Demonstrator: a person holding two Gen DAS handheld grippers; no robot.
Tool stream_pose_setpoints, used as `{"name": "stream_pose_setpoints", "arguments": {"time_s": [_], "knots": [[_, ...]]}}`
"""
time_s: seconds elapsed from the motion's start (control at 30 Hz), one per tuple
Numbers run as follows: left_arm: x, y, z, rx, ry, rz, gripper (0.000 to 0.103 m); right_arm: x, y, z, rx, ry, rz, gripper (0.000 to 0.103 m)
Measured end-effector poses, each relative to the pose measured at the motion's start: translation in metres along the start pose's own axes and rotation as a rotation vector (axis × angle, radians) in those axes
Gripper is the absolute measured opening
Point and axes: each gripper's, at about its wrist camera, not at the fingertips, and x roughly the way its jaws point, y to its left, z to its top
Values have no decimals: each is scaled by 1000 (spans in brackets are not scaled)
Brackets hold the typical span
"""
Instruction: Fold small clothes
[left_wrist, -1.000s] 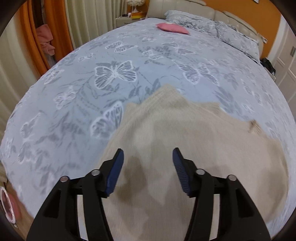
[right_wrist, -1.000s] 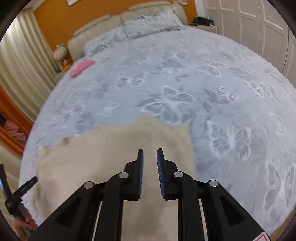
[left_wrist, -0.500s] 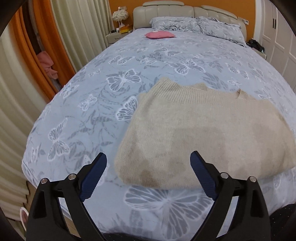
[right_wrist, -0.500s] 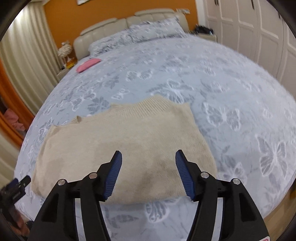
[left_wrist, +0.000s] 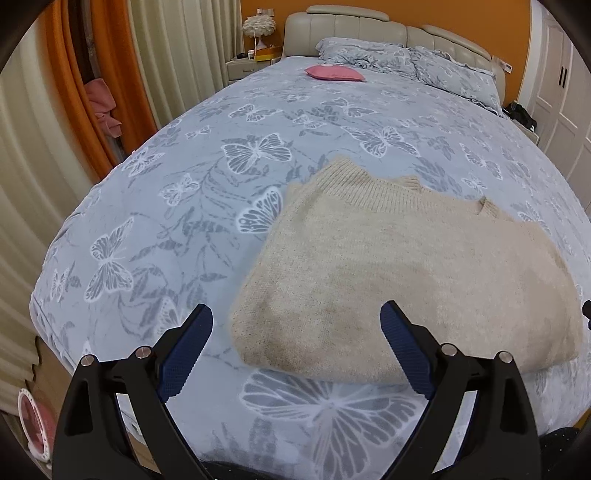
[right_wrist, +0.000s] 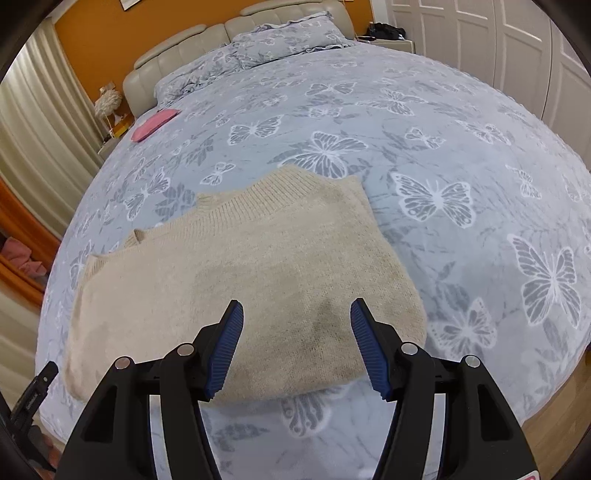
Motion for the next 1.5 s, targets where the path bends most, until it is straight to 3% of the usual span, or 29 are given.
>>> {"name": "stream_pose_setpoints", "arguments": {"time_s": [0.4, 0.87, 1.07, 1.23, 1.4, 1.5], "knots": [[4, -3, 0, 10, 22, -9, 90, 7, 5, 0, -41, 30, -20, 60], [0, -8, -6, 65, 8, 40, 90, 6, -3, -2, -16, 30, -15, 60], [1, 1, -5, 43, 28, 13, 90, 4, -6, -3, -7, 30, -7, 61], [15, 36, -4, -141, 130, -143, 91, 8, -21, -3, 63, 78, 36, 66], [45, 105, -20, -538, 268, -253, 91, 14, -75, -7, 313, 156, 14, 71], [51, 113, -24, -585, 295, -270, 91, 32, -99, -14, 432, 269, 46, 72]]}}
